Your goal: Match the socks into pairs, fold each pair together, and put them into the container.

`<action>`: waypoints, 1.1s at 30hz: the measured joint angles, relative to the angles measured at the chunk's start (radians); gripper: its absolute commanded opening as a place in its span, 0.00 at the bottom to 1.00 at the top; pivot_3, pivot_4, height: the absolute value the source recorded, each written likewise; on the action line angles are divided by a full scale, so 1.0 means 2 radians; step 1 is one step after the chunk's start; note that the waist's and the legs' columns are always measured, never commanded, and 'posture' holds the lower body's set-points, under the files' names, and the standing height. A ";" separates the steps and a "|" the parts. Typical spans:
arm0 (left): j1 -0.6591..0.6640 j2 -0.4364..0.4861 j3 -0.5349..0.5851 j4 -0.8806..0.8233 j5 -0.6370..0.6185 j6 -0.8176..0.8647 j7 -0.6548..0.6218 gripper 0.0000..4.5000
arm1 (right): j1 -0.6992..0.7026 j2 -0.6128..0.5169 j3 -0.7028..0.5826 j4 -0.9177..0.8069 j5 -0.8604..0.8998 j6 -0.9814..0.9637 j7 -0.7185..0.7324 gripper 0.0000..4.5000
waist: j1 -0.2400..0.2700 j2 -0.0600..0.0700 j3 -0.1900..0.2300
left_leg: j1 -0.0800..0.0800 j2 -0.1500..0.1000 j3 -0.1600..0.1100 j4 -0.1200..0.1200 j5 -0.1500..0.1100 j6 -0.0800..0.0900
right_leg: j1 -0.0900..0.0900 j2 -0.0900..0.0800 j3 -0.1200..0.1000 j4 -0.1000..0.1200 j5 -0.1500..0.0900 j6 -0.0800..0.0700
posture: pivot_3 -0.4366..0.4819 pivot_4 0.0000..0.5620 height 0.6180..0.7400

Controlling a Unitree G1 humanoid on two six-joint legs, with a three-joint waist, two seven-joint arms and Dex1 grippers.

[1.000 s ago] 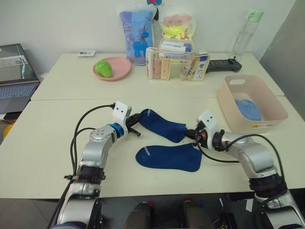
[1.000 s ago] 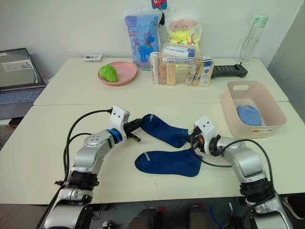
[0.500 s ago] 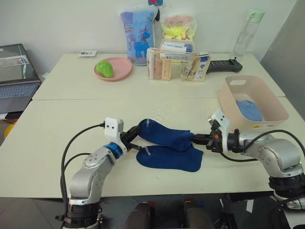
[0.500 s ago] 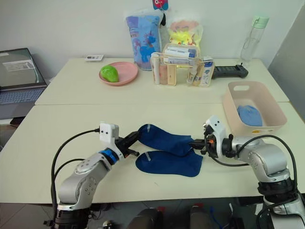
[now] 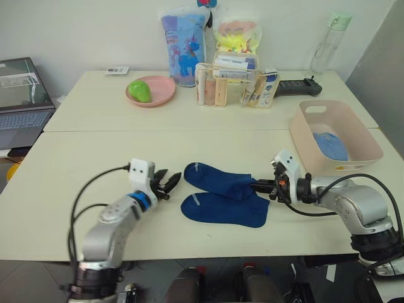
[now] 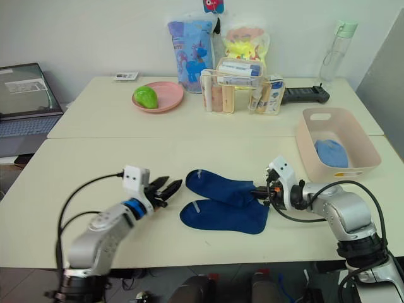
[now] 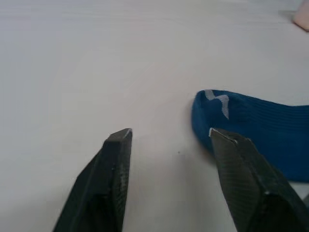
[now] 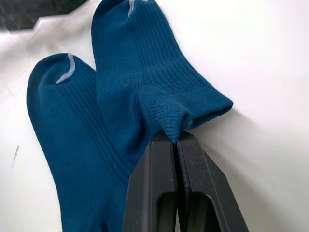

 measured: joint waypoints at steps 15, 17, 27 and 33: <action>-0.178 0.041 -0.106 0.218 0.082 -0.061 -0.117 0.64 | -0.005 0.006 0.010 0.010 -0.001 -0.016 -0.001 0.00 | -0.002 0.000 0.000 | 0.000 0.000 0.000 0.000 0.000 0.000 | 0.000 0.000 0.000 0.000 0.000 0.000 | 0.48 0.27 1.00; -0.190 0.039 -0.116 0.248 0.099 -0.077 -0.117 0.64 | -0.005 0.006 0.011 0.010 -0.001 -0.018 -0.001 0.00 | -0.001 0.000 0.000 | 0.000 0.000 0.000 0.000 0.000 0.000 | 0.000 0.000 0.000 0.000 0.000 0.000 | 0.48 0.27 1.00; -0.200 0.034 -0.118 0.275 0.122 -0.101 -0.126 0.64 | -0.005 0.007 0.012 0.010 -0.003 -0.019 -0.002 0.00 | -0.002 0.000 0.000 | 0.000 0.000 0.000 0.000 0.000 0.000 | 0.000 0.000 0.000 0.000 0.000 0.000 | 0.48 0.27 1.00; -0.187 0.035 -0.118 0.254 0.119 -0.096 -0.151 0.30 | -0.006 0.009 0.019 0.011 -0.005 -0.021 -0.002 0.00 | -0.002 0.000 0.000 | 0.000 0.000 0.000 0.000 0.000 0.000 | 0.000 0.000 0.000 0.000 0.000 0.000 | 0.48 0.27 1.00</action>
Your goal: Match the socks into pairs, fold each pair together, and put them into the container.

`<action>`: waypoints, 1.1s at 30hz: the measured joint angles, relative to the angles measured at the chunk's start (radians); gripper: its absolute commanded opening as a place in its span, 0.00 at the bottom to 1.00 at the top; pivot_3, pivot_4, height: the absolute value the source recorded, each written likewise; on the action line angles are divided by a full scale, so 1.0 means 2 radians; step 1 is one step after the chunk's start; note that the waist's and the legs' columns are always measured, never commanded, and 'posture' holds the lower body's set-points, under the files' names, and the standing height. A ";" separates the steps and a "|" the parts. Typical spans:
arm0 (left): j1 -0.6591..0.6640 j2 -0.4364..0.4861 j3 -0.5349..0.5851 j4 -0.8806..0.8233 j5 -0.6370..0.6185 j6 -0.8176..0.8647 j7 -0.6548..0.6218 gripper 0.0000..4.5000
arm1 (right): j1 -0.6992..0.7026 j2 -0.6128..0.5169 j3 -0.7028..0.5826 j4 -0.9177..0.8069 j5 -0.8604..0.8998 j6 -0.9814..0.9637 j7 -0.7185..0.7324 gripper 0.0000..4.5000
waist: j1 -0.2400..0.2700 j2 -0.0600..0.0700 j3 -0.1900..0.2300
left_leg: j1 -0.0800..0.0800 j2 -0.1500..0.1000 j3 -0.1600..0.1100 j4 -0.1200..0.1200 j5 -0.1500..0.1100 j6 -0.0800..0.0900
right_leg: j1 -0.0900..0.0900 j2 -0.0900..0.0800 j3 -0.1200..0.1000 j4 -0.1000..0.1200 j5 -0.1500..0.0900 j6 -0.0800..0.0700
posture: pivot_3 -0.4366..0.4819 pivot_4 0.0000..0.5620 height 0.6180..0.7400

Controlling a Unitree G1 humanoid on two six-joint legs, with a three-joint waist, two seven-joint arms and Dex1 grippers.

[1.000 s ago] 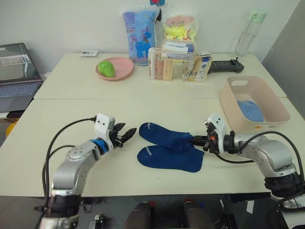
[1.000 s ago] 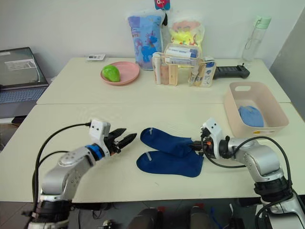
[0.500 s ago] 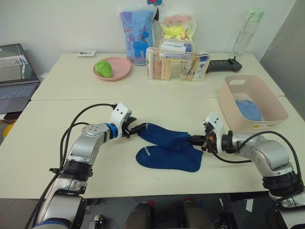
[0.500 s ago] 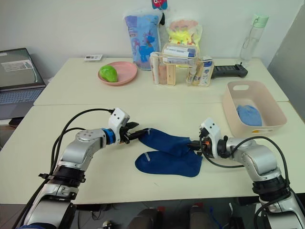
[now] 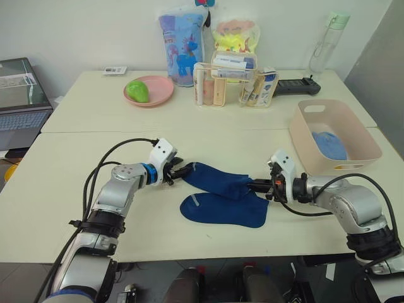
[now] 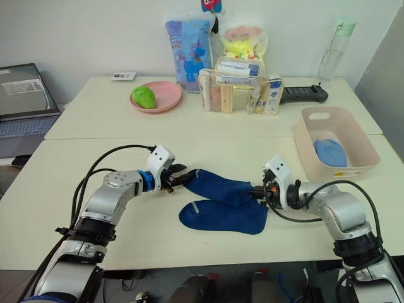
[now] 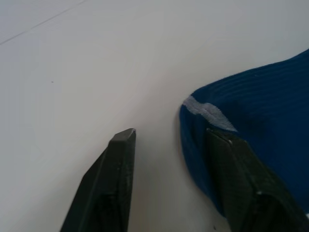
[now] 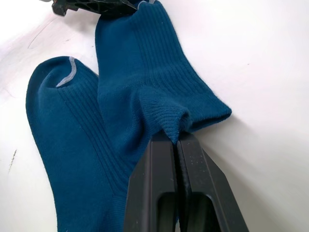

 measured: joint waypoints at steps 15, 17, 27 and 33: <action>0.021 0.010 0.020 -0.034 -0.016 0.037 -0.009 0.00 | -0.002 -0.003 0.001 0.017 -0.010 -0.014 0.006 0.00 | 0.000 0.000 0.000 | 0.000 0.000 0.000 0.000 0.000 0.000 | 0.000 0.000 0.000 0.000 0.000 0.000 | 0.48 0.27 1.00; 0.038 0.014 0.035 -0.058 -0.032 0.056 -0.009 0.00 | -0.005 -0.010 0.000 0.017 -0.009 -0.014 0.012 0.00 | -0.001 0.000 0.000 | 0.000 0.000 0.000 0.000 0.000 0.000 | 0.000 0.000 0.000 0.000 0.000 0.000 | 0.48 0.27 1.00; 0.152 -0.014 0.090 -0.300 -0.125 0.172 0.055 0.00 | -0.012 -0.059 -0.043 -0.047 0.066 0.063 0.041 0.00 | 0.000 0.000 0.000 | 0.000 0.000 0.000 0.000 0.000 0.000 | 0.000 0.000 0.000 -0.001 0.000 0.000 | 0.48 0.27 1.00; 0.247 -0.037 0.104 -0.417 -0.157 0.227 0.123 0.00 | 0.018 -0.106 -0.064 -0.070 0.109 0.091 0.068 0.00 | 0.002 0.000 0.000 | 0.000 0.000 0.000 0.000 0.000 0.001 | 0.001 0.000 0.000 0.000 0.000 0.000 | 0.48 0.27 1.00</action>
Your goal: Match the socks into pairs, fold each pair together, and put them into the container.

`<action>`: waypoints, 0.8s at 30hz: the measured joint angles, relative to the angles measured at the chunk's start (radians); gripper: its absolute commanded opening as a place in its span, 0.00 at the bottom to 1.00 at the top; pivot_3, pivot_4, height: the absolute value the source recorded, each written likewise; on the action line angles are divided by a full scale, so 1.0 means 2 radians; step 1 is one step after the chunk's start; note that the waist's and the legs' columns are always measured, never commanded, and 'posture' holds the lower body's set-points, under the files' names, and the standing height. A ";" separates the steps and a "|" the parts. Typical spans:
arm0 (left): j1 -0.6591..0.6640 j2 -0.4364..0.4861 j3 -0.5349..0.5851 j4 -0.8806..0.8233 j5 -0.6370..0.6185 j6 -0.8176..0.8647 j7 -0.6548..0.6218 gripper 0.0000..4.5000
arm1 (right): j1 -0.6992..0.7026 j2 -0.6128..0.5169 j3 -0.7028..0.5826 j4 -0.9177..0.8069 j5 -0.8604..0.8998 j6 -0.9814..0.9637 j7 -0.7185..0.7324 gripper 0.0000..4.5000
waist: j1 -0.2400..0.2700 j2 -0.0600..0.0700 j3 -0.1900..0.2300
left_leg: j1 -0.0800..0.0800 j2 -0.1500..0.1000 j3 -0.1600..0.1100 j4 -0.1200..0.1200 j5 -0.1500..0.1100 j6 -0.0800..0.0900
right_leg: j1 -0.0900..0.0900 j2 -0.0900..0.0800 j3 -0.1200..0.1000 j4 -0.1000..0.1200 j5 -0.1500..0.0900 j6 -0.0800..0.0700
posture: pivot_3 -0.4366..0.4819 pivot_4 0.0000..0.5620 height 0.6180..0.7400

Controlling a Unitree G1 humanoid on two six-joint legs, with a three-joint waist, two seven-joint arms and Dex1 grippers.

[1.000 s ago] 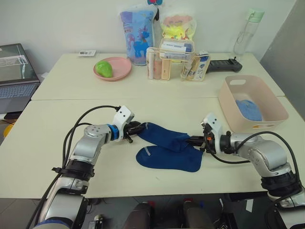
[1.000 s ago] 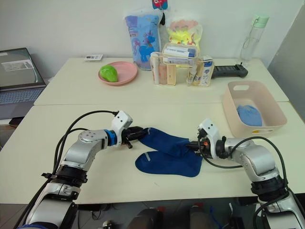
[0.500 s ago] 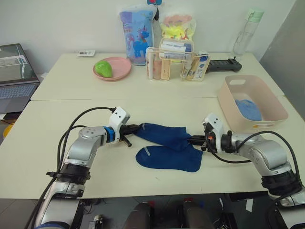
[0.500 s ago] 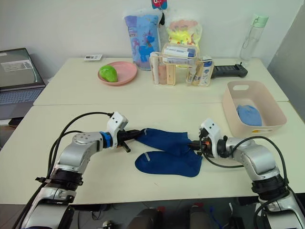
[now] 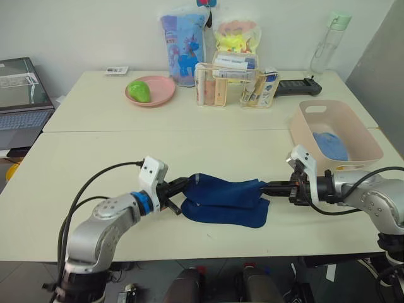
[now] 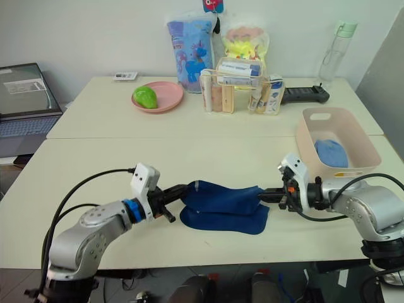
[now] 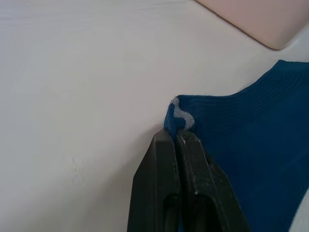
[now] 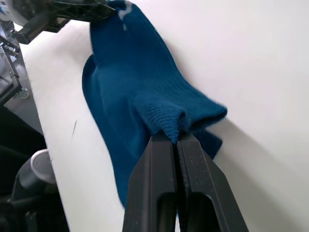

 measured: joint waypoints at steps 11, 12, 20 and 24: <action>0.070 -0.031 -0.009 -0.036 0.000 -0.017 0.049 0.00 | 0.027 -0.018 0.019 0.006 -0.003 -0.012 0.006 0.00 | 0.004 0.000 0.000 | 0.000 0.000 0.000 0.000 0.000 0.001 | 0.000 0.000 0.000 0.000 0.000 0.000 | 0.48 0.27 1.00; 0.072 -0.031 -0.010 -0.036 0.000 -0.021 0.050 0.00 | 0.027 -0.018 0.021 0.007 -0.006 -0.013 0.006 0.00 | 0.004 0.000 0.000 | 0.000 0.000 0.000 0.000 0.000 0.001 | 0.000 0.000 0.000 0.000 0.000 0.000 | 0.48 0.27 1.00; 0.085 -0.022 -0.025 -0.035 0.004 -0.041 0.044 0.00 | 0.029 -0.025 0.025 0.009 -0.008 -0.012 0.007 0.00 | 0.006 0.000 0.000 | 0.000 0.000 0.000 0.000 0.000 0.001 | 0.000 0.000 0.000 -0.001 0.000 0.000 | 0.48 0.27 1.00; 0.080 -0.020 -0.031 -0.035 0.005 -0.046 0.043 0.00 | 0.029 -0.025 0.025 0.009 -0.005 -0.008 0.006 0.00 | 0.006 0.000 0.000 | 0.000 0.000 0.001 0.000 0.000 0.001 | 0.000 0.000 0.000 -0.001 0.000 0.000 | 0.48 0.27 1.00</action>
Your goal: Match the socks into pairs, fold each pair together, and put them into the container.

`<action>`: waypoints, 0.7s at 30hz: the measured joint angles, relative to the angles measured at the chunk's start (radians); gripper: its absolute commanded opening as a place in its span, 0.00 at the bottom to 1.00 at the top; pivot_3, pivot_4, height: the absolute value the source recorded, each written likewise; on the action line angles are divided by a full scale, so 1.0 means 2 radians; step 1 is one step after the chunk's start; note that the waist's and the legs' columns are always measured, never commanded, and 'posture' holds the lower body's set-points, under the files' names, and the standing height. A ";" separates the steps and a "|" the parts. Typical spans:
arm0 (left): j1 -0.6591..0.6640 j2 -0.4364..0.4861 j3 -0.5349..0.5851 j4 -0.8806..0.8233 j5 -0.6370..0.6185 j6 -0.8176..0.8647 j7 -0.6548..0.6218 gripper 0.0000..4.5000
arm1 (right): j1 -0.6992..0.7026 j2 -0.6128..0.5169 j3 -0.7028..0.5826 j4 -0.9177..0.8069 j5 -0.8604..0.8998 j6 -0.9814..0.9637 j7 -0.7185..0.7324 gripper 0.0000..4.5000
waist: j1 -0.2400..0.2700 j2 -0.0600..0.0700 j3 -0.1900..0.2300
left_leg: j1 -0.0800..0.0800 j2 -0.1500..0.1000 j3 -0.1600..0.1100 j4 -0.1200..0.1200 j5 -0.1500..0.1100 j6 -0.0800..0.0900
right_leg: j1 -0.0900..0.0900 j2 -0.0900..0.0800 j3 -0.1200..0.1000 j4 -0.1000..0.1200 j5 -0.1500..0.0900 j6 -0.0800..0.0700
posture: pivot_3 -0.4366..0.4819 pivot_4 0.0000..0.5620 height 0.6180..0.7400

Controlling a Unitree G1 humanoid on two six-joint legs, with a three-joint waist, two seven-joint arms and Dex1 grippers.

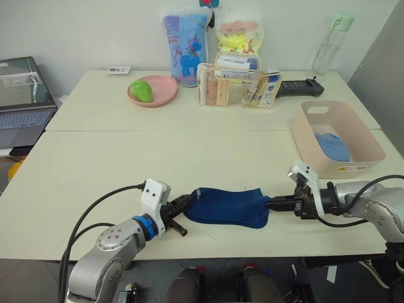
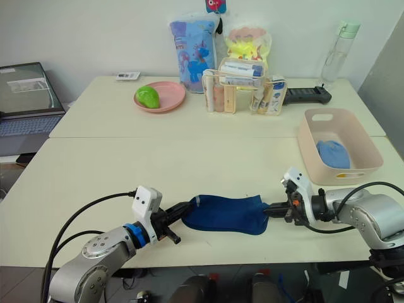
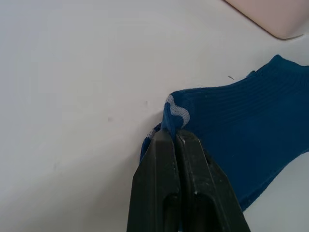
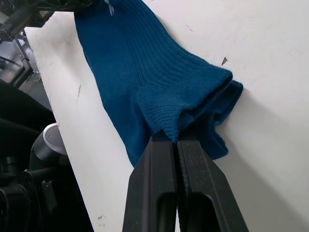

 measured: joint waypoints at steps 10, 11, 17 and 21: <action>0.000 0.000 0.006 0.000 -0.013 -0.009 -0.004 0.00 | -0.001 0.000 -0.018 -0.002 0.025 0.028 0.000 0.00 | 0.001 0.000 0.000 | 0.000 0.000 0.000 0.000 0.000 0.000 | 0.000 0.000 0.000 0.000 0.000 0.000 | 0.48 0.27 1.00; 0.000 0.002 0.005 0.000 -0.013 -0.010 -0.006 0.00 | -0.001 0.000 -0.019 -0.001 0.024 0.028 0.000 0.00 | 0.001 0.000 0.000 | 0.000 0.000 0.000 0.000 0.000 0.000 | 0.000 0.000 0.000 0.000 0.000 0.000 | 0.48 0.27 1.00; 0.013 0.013 -0.008 0.000 -0.011 -0.023 -0.014 0.00 | -0.001 -0.002 -0.018 0.005 0.017 0.025 0.000 0.00 | 0.002 0.000 0.000 | 0.000 0.000 0.000 0.000 0.000 0.001 | 0.000 0.000 0.000 0.000 0.000 0.000 | 0.48 0.27 1.00; 0.025 0.013 -0.013 0.000 -0.007 -0.034 -0.013 0.00 | 0.000 -0.002 -0.009 0.016 0.006 0.015 0.000 0.00 | 0.002 0.000 0.000 | 0.000 0.000 0.000 0.000 0.000 0.000 | 0.000 0.000 0.000 0.000 0.000 0.000 | 0.48 0.27 1.00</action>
